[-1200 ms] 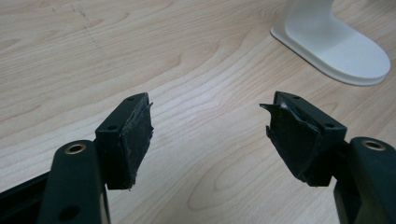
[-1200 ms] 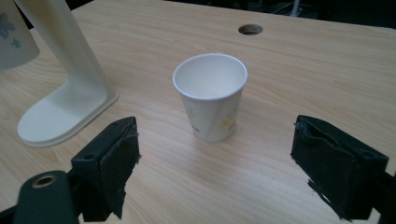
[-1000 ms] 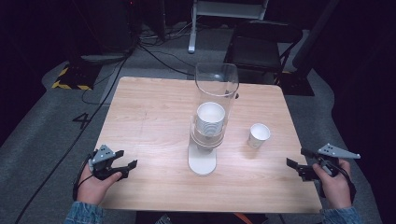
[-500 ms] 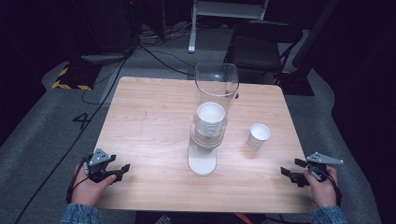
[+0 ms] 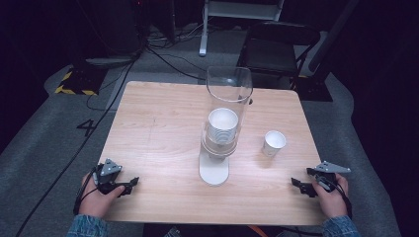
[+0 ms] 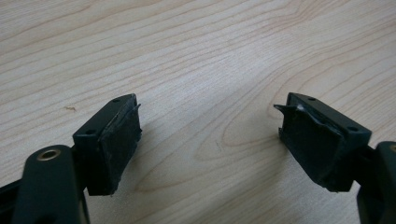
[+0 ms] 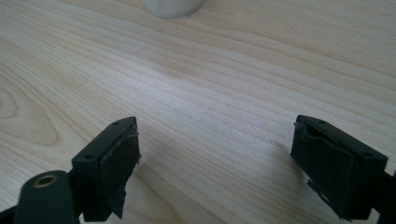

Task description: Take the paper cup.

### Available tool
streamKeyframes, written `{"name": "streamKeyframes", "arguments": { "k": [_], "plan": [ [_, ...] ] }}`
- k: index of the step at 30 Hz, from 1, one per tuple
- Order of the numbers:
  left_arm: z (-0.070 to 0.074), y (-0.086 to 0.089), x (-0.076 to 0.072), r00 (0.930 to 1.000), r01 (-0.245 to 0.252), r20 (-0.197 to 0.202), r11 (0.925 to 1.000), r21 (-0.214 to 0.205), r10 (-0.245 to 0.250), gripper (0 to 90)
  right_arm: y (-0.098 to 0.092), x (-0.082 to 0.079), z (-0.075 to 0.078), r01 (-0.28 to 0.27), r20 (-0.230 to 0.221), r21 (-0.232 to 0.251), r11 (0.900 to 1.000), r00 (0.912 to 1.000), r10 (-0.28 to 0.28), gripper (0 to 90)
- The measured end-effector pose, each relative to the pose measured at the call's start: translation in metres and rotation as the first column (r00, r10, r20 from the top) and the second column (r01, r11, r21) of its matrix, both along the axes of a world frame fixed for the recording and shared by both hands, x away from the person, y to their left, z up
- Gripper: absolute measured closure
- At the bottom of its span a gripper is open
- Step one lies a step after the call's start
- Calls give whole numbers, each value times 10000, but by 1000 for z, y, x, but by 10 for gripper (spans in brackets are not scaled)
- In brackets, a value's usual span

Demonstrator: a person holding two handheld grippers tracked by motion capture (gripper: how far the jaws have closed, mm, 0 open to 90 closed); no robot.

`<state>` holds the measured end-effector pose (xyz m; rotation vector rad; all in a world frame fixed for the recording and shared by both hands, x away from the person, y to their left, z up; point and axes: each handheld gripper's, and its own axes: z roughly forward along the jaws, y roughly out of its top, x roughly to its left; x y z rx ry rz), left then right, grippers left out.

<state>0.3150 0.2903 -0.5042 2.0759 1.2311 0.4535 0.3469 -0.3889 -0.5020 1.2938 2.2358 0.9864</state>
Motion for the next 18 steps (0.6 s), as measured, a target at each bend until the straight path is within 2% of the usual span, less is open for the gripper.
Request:
{"name": "streamKeyframes", "arguments": {
  "k": [3,5,8,11,18],
  "plan": [
    [0,-2,2,9998,188,8,9994,301,-188,148,2,2,-2,-31,191,-171,9998,9998,34,134],
    [-1,-3,3,9997,235,-52,9994,271,-233,129,3,3,-3,-137,147,-188,9997,9998,140,109],
    [-1,-5,5,9987,490,-183,9979,413,-483,54,4,3,-3,-279,121,-276,9992,9995,283,86],
    [-2,-8,6,9984,490,-308,9977,476,-475,2,4,4,-3,-203,82,-277,9994,9998,205,65],
    [-2,-9,8,9986,459,-281,9978,477,-446,0,4,5,-4,-5,-30,-342,9994,10000,4,22]
  ]
}}
